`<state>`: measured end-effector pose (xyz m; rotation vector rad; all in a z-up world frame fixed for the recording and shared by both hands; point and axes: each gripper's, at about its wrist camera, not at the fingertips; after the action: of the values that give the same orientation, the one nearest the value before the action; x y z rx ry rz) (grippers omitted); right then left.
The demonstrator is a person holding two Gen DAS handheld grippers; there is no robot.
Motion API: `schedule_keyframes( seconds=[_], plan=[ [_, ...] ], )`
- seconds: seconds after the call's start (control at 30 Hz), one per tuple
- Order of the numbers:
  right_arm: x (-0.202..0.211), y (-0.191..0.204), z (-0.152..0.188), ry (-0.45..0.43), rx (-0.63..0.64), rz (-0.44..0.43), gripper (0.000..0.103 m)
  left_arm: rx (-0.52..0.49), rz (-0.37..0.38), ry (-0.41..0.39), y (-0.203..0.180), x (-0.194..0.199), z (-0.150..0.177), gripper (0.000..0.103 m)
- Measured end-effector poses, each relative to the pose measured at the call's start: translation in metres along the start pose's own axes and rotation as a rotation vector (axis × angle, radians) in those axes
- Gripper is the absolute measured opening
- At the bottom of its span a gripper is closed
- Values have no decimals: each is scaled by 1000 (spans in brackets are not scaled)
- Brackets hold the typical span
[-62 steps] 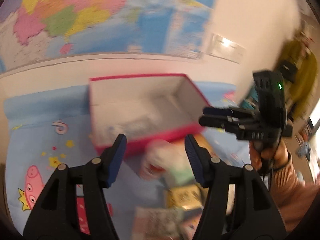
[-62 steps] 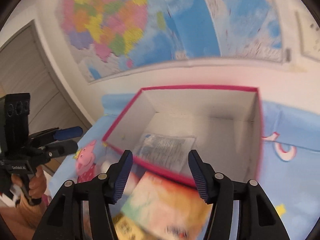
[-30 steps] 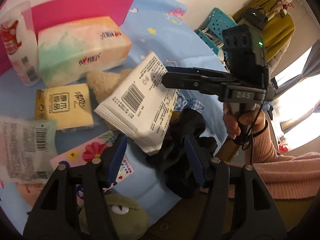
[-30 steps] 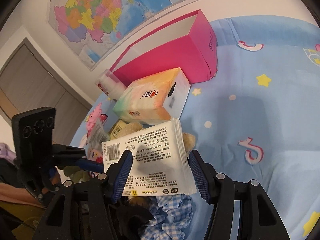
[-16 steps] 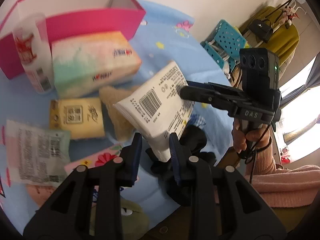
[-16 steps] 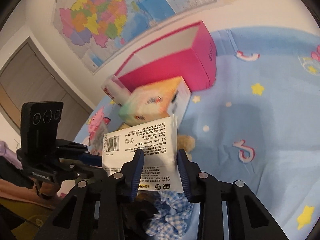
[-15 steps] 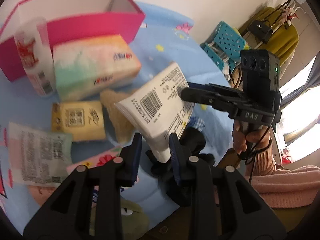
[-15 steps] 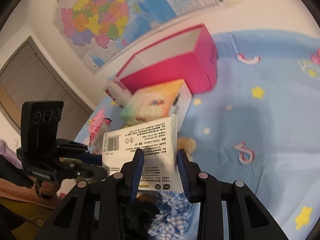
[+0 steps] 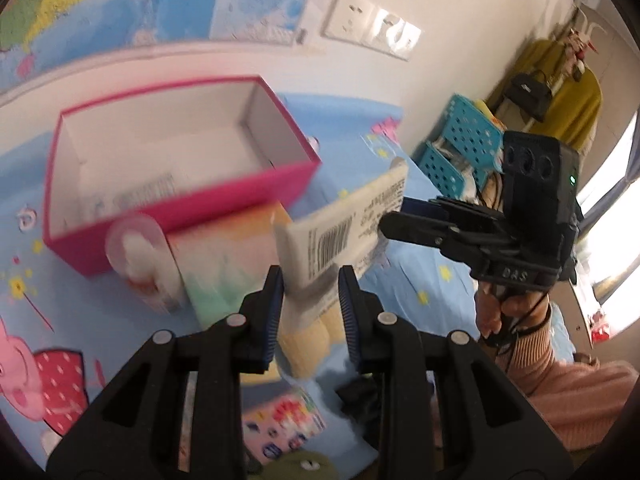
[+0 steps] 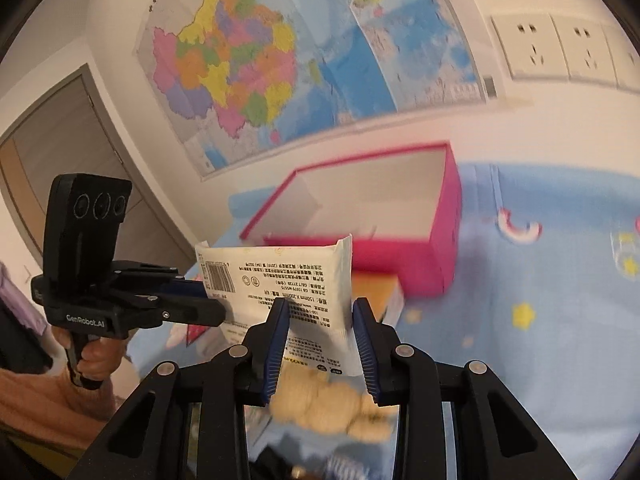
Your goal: Organize soft objects
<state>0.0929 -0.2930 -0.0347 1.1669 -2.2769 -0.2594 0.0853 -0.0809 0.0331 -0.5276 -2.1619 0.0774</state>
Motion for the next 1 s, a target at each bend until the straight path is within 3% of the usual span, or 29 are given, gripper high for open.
schedule_keyframes(
  seconds=[0.23, 0.5, 0.63, 0.73, 1.0],
  plan=[
    [-18, -15, -50, -46, -19, -10, 33, 16, -47, -17, 14, -6, -47, 30],
    [-44, -48, -80, -41, -103, -5, 31, 62, -86, 20, 38, -31, -92, 30],
    [-60, -62, -87, -22, -136, 24, 30, 96, -94, 70, 51, -53, -101, 30],
    [-70, -68, -88, -1, -162, -4, 21, 124, -71, 109, 59, -69, -103, 30],
    [-75, -57, -84, 20, -123, 41, 23, 133, -106, 160, 66, -90, -101, 30]
  ],
)
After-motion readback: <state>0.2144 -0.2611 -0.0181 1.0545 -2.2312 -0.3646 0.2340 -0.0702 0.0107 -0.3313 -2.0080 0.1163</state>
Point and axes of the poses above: each gripper's, at about its wrist camera, not at the fingertips, and x roughly against the way its jaws point, y to its left, z to its underside, and after that the axes turned 6 degrees about -z, right-handed
